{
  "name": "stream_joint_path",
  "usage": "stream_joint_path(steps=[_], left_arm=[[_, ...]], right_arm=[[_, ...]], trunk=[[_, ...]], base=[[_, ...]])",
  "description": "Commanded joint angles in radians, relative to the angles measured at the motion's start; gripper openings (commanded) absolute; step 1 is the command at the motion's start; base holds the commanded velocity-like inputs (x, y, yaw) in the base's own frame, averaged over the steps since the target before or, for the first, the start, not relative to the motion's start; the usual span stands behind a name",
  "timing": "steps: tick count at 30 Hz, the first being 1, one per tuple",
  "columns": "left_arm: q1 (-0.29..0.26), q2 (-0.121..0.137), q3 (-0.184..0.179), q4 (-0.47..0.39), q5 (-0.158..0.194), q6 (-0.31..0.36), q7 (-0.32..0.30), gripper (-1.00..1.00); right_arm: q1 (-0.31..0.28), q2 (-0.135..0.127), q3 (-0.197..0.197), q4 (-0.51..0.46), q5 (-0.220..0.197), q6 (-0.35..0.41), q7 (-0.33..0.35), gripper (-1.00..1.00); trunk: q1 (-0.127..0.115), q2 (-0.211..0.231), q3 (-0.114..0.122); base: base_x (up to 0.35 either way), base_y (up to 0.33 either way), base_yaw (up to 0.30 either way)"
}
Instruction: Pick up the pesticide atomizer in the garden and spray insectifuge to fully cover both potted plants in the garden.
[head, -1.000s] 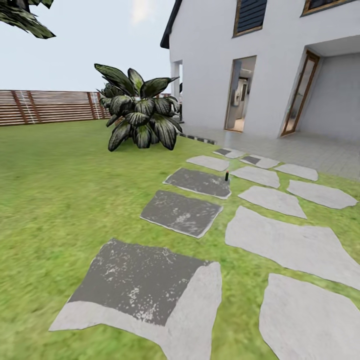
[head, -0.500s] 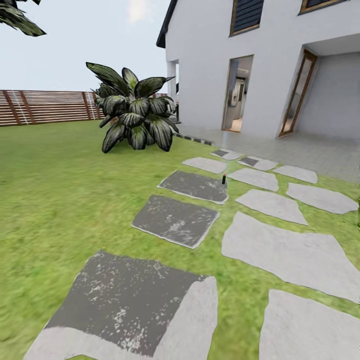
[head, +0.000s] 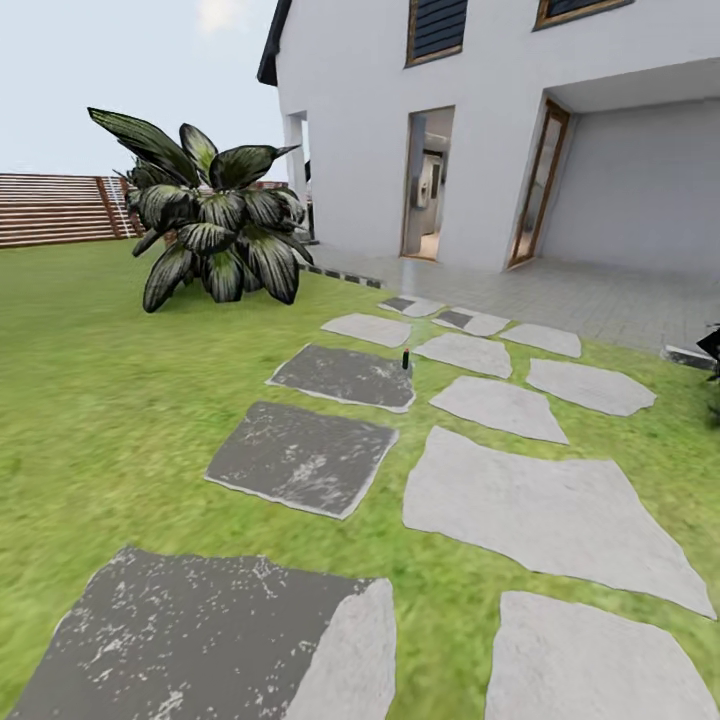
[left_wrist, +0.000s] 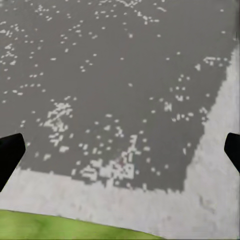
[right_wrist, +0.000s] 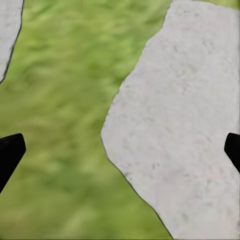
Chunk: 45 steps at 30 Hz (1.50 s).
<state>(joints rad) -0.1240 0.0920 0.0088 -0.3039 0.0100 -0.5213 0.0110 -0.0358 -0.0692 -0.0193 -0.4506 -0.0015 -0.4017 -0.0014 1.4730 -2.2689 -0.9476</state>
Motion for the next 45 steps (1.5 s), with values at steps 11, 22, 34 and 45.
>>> stream_joint_path(steps=[11, 22, 34, 45], left_arm=[[0.0, 0.0, 0.0, 0.0, 0.001, -0.003, 0.001, 1.0], [0.0, 0.0, 0.0, 0.0, 0.001, -0.003, 0.001, 1.0], [0.0, 0.0, 0.0, 0.0, 0.001, -0.003, 0.001, 1.0], [0.0, 0.0, 0.0, 0.0, 0.001, -0.003, 0.001, 1.0]], right_arm=[[-0.001, 0.0, -0.001, 0.003, 0.0, -0.004, 0.0, 1.0], [-0.001, 0.0, -0.001, 0.006, 0.003, -0.005, -0.002, 1.0], [-0.001, 0.0, -0.001, 0.006, 0.003, -0.005, -0.003, 1.0], [0.0, 0.001, 0.0, 0.005, 0.002, -0.005, -0.002, 1.0]], trunk=[[0.0, 0.0, -0.001], [0.0, 0.0, -0.001], [0.0, 0.0, -0.001], [0.0, 0.0, -0.001]], base=[[0.303, -0.144, -0.19], [0.307, -0.144, -0.003], [0.307, -0.144, 0.0], [0.321, -0.115, 0.0]])
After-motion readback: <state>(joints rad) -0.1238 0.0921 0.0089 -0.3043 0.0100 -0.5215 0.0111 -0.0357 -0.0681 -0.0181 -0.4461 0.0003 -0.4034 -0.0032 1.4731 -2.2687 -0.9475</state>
